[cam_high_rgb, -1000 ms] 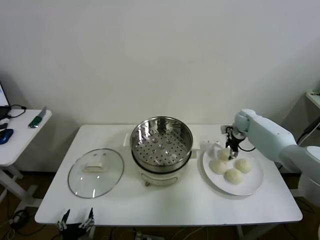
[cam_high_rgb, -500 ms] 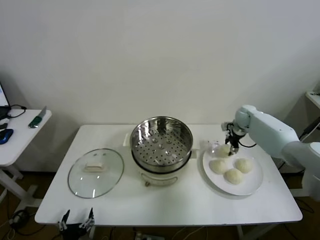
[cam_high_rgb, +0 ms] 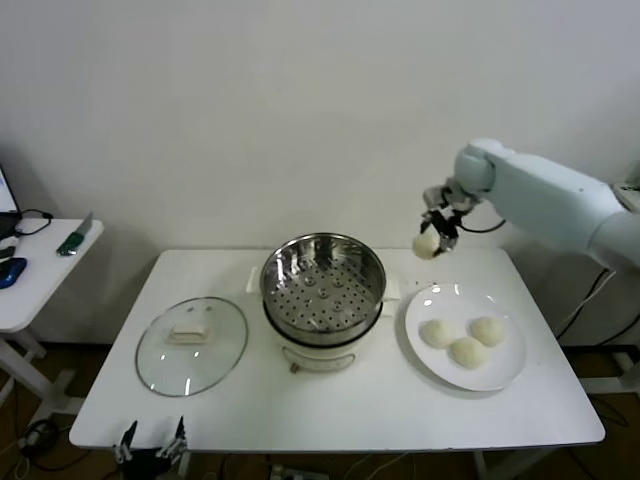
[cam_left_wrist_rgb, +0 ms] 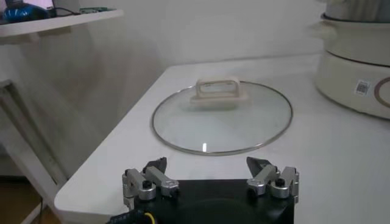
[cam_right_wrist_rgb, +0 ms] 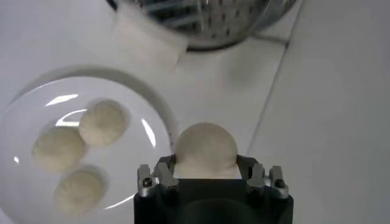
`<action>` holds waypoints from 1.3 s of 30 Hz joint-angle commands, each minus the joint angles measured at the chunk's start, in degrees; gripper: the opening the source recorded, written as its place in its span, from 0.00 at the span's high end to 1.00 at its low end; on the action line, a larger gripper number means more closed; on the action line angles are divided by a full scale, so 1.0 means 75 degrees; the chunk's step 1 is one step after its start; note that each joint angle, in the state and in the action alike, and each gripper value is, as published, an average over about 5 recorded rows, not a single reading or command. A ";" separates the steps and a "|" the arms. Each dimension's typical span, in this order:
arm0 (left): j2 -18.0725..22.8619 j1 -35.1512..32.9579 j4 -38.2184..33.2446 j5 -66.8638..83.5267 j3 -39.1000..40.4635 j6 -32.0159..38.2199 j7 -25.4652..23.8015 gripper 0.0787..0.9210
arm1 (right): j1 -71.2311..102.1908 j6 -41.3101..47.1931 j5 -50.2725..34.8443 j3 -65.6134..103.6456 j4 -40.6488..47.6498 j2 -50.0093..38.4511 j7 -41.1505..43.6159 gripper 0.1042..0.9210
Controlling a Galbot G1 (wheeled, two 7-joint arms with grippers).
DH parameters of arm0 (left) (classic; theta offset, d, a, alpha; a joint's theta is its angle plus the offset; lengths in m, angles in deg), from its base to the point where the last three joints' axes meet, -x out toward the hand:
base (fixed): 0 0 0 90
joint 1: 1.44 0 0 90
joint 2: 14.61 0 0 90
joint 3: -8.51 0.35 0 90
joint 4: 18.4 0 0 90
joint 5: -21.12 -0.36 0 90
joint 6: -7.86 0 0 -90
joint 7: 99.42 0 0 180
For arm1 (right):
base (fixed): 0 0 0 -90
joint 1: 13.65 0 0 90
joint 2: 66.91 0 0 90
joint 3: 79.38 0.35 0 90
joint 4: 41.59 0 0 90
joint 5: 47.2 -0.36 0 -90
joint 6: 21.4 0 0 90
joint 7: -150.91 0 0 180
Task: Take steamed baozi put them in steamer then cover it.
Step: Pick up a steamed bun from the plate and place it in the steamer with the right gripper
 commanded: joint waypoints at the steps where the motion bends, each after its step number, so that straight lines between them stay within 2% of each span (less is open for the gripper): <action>1: -0.0024 0.0020 0.0004 -0.0031 0.0035 0.0001 0.0009 0.12 | -0.2372 -0.1046 -0.0490 -0.1048 -0.2514 0.0454 -0.0105 0.30; 8: -0.0060 0.0018 0.0008 -0.0042 0.0037 0.0049 0.0037 0.12 | -0.2261 -0.2350 0.0195 -0.1338 -0.2422 0.1754 -0.0683 0.30; 17: -0.0115 -0.0021 0.0005 -0.0040 -0.0013 0.0102 0.0089 0.12 | -0.0857 -0.3081 0.1152 -0.1302 -0.0836 0.2988 -0.1238 0.30; 26: -0.0115 -0.0091 0.0010 -0.0043 -0.0026 0.0176 0.0124 0.12 | 0.0154 -0.3211 0.1912 -0.1133 0.0248 0.3043 -0.1342 0.30; 39: -0.0085 -0.0099 0.0063 -0.0095 -0.0003 0.0244 0.0170 0.12 | 0.0836 -0.3174 0.2263 -0.0803 0.0705 0.2830 -0.1606 0.30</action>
